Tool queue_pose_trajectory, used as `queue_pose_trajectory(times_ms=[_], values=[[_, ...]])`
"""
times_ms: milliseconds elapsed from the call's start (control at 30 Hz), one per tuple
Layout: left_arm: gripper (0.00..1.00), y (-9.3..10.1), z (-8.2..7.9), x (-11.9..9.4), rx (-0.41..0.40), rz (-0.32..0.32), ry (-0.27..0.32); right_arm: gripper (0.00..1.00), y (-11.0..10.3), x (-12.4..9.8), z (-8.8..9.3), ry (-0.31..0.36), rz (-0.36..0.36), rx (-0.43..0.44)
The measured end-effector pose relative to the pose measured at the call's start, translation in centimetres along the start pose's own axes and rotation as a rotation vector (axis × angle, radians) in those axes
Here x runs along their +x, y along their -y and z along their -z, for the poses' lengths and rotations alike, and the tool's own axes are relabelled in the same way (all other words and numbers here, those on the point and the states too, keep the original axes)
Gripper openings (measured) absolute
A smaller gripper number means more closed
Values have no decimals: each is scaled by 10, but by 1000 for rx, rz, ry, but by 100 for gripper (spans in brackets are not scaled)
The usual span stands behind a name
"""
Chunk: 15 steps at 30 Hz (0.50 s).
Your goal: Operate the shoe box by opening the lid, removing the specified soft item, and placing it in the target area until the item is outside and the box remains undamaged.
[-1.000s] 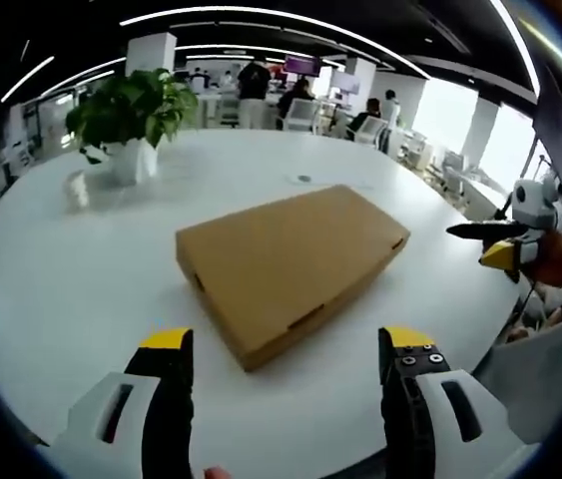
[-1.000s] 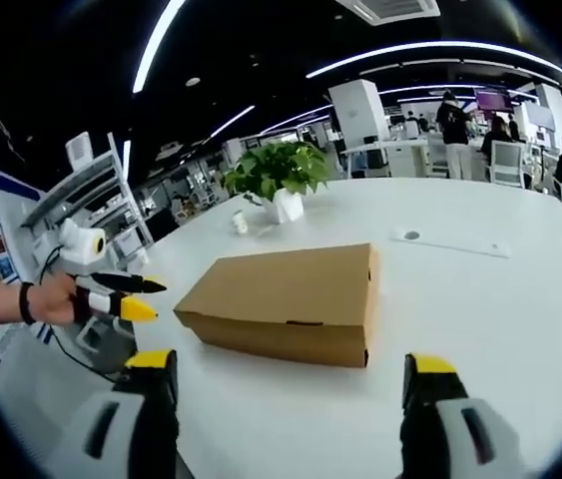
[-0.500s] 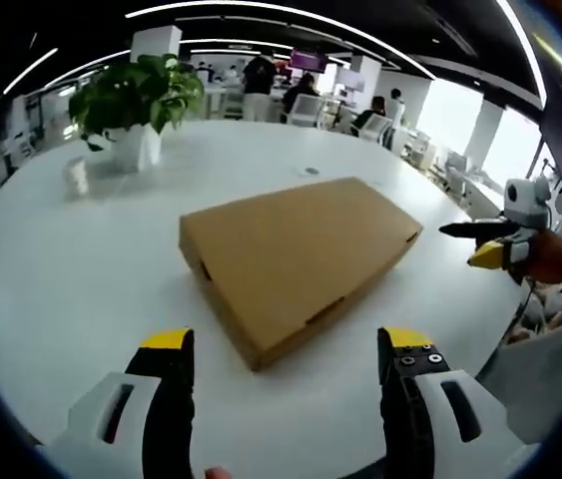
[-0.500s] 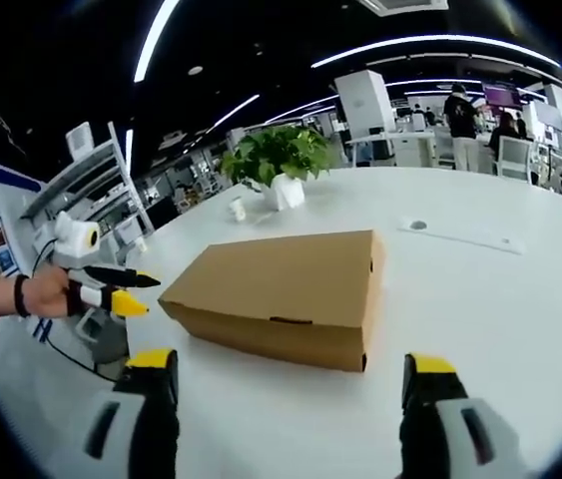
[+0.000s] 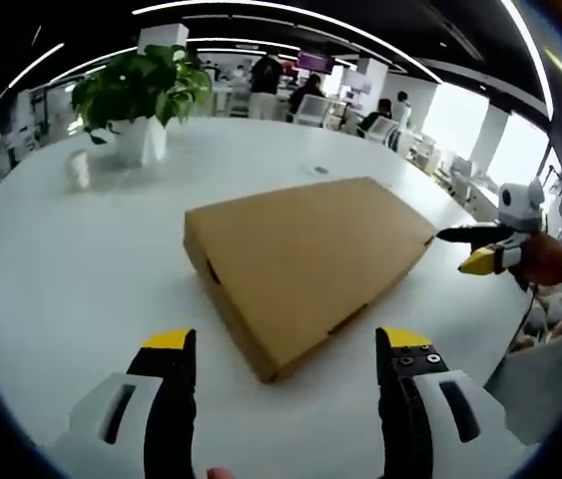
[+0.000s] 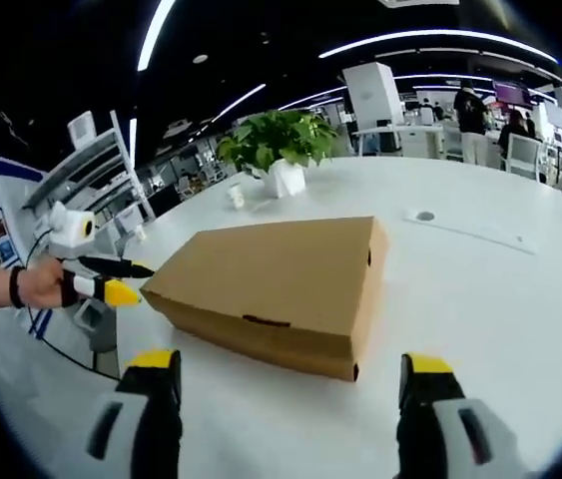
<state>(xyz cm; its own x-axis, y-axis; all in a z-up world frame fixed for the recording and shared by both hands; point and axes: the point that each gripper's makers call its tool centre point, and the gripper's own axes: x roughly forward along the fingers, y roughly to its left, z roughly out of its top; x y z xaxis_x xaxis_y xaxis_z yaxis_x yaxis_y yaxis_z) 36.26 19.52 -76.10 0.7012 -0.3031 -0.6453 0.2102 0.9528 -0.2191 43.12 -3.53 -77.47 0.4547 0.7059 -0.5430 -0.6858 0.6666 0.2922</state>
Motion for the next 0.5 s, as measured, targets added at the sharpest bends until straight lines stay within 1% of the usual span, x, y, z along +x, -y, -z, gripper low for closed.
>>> queue_pose_trajectory(times_ms=[267, 500], values=[[73, -6, 3, 5, 5, -4, -13, 86, 3, 12, -2, 11, -10, -14], [72, -4, 3, 12, 9, 7, -18, 82, 8, 18, -5, 14, -5, -19]])
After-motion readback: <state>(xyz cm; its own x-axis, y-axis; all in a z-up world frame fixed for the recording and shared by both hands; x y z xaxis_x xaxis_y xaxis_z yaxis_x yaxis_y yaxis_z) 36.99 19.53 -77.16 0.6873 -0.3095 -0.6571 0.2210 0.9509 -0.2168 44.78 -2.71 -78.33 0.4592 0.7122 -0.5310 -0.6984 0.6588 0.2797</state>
